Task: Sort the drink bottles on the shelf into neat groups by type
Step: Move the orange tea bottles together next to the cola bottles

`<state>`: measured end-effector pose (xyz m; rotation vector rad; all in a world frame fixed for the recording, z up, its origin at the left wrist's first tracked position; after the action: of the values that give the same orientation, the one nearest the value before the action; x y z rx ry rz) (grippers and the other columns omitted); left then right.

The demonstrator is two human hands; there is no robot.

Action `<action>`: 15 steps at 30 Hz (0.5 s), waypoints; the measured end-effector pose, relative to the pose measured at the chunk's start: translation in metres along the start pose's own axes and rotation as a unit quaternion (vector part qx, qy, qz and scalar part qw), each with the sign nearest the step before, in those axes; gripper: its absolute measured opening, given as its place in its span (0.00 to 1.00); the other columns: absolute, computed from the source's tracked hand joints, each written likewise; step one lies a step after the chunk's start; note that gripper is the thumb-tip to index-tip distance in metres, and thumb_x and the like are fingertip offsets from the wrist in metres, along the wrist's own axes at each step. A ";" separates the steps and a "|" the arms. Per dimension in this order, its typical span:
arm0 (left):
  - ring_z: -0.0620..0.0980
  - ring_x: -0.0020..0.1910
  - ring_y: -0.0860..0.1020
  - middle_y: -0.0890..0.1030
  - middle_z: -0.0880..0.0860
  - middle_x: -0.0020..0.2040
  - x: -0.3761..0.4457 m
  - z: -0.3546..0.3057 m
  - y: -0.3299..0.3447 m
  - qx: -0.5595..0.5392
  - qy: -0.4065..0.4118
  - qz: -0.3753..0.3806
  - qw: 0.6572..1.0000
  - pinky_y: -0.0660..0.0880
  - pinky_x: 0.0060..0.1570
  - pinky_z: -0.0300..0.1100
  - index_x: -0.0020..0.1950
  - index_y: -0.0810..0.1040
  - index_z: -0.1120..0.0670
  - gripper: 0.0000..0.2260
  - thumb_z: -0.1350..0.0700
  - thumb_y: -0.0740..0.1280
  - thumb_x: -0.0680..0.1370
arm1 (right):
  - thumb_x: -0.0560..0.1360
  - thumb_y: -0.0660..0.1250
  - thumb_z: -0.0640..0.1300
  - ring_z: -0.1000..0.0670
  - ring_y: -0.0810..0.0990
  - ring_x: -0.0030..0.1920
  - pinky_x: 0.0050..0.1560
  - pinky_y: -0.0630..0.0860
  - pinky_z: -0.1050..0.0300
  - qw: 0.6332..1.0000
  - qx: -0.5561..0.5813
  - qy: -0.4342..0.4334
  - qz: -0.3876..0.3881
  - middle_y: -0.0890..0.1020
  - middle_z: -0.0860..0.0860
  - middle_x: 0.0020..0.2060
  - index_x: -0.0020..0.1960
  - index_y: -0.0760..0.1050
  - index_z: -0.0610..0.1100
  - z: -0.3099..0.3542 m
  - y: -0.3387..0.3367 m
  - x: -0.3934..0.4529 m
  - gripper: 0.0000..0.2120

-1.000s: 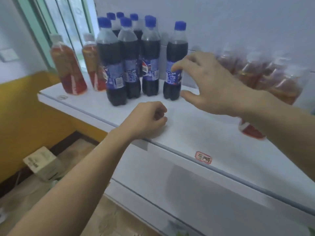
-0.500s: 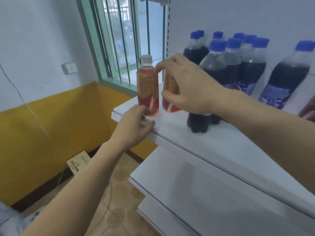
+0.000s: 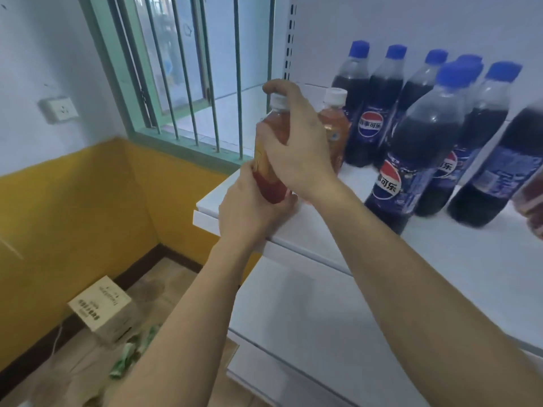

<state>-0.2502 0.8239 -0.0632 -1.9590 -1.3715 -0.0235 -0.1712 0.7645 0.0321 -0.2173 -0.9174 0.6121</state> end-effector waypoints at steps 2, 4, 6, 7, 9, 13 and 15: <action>0.45 0.49 0.78 0.79 0.43 0.55 -0.003 0.001 -0.001 -0.022 0.010 -0.025 0.999 0.79 0.49 0.43 0.66 0.69 0.45 0.37 0.29 0.73 0.63 | 0.78 0.66 0.44 0.59 0.78 0.55 0.57 0.78 0.64 0.996 0.077 0.003 -0.032 0.76 0.63 0.55 0.67 0.70 0.58 0.002 -0.002 -0.012 0.19; 0.46 0.50 0.78 0.77 0.46 0.56 -0.005 0.001 -0.002 -0.052 0.032 -0.048 0.997 0.79 0.45 0.41 0.65 0.69 0.47 0.37 0.32 0.75 0.63 | 0.78 0.67 0.43 0.60 0.78 0.57 0.56 0.78 0.65 0.991 0.124 -0.016 -0.053 0.76 0.66 0.54 0.65 0.71 0.56 0.008 -0.008 -0.025 0.17; 0.47 0.54 0.77 0.75 0.49 0.59 -0.010 0.000 -0.005 -0.074 0.065 -0.076 0.992 0.81 0.47 0.41 0.67 0.68 0.48 0.38 0.38 0.80 0.64 | 0.79 0.68 0.42 0.57 0.79 0.58 0.58 0.80 0.60 0.986 0.152 -0.029 -0.063 0.77 0.64 0.54 0.64 0.72 0.50 0.012 -0.017 -0.039 0.15; 0.48 0.56 0.76 0.74 0.50 0.61 -0.013 -0.001 -0.007 -0.082 0.084 -0.091 0.989 0.82 0.49 0.42 0.68 0.68 0.50 0.38 0.41 0.81 0.64 | 0.79 0.68 0.41 0.55 0.80 0.58 0.58 0.81 0.55 0.983 0.170 -0.022 -0.072 0.79 0.60 0.54 0.64 0.72 0.47 0.012 -0.024 -0.046 0.14; 0.49 0.59 0.74 0.72 0.53 0.62 -0.021 -0.007 -0.009 -0.090 0.124 -0.123 0.981 0.81 0.51 0.41 0.68 0.69 0.52 0.38 0.47 0.83 0.64 | 0.80 0.68 0.39 0.49 0.82 0.57 0.59 0.81 0.47 0.971 0.218 0.000 -0.094 0.81 0.49 0.54 0.64 0.70 0.42 0.012 -0.040 -0.058 0.14; 0.50 0.62 0.72 0.71 0.57 0.63 -0.052 -0.041 -0.004 -0.112 0.183 -0.132 0.968 0.75 0.50 0.27 0.68 0.67 0.50 0.38 0.49 0.84 0.65 | 0.81 0.64 0.36 0.51 0.81 0.55 0.56 0.81 0.51 0.962 0.224 -0.037 -0.149 0.80 0.46 0.51 0.61 0.69 0.37 0.024 -0.083 -0.079 0.10; 0.51 0.63 0.72 0.72 0.58 0.63 -0.074 -0.066 0.002 -0.130 0.211 -0.110 0.963 0.73 0.52 0.25 0.70 0.67 0.52 0.38 0.48 0.83 0.66 | 0.81 0.64 0.35 0.52 0.81 0.51 0.52 0.81 0.55 0.953 0.213 -0.058 -0.205 0.77 0.50 0.49 0.58 0.69 0.42 0.029 -0.109 -0.089 0.08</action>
<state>-0.2552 0.7262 -0.0456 -1.8538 -1.3345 -0.7184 -0.1908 0.6224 0.0362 0.3948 -0.8875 0.4225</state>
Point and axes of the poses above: each hand's wrist, its own x-axis towards the middle knuckle, its own y-axis out of the palm, z = x × y, the point moved 3 cm from there along x, towards the middle knuckle
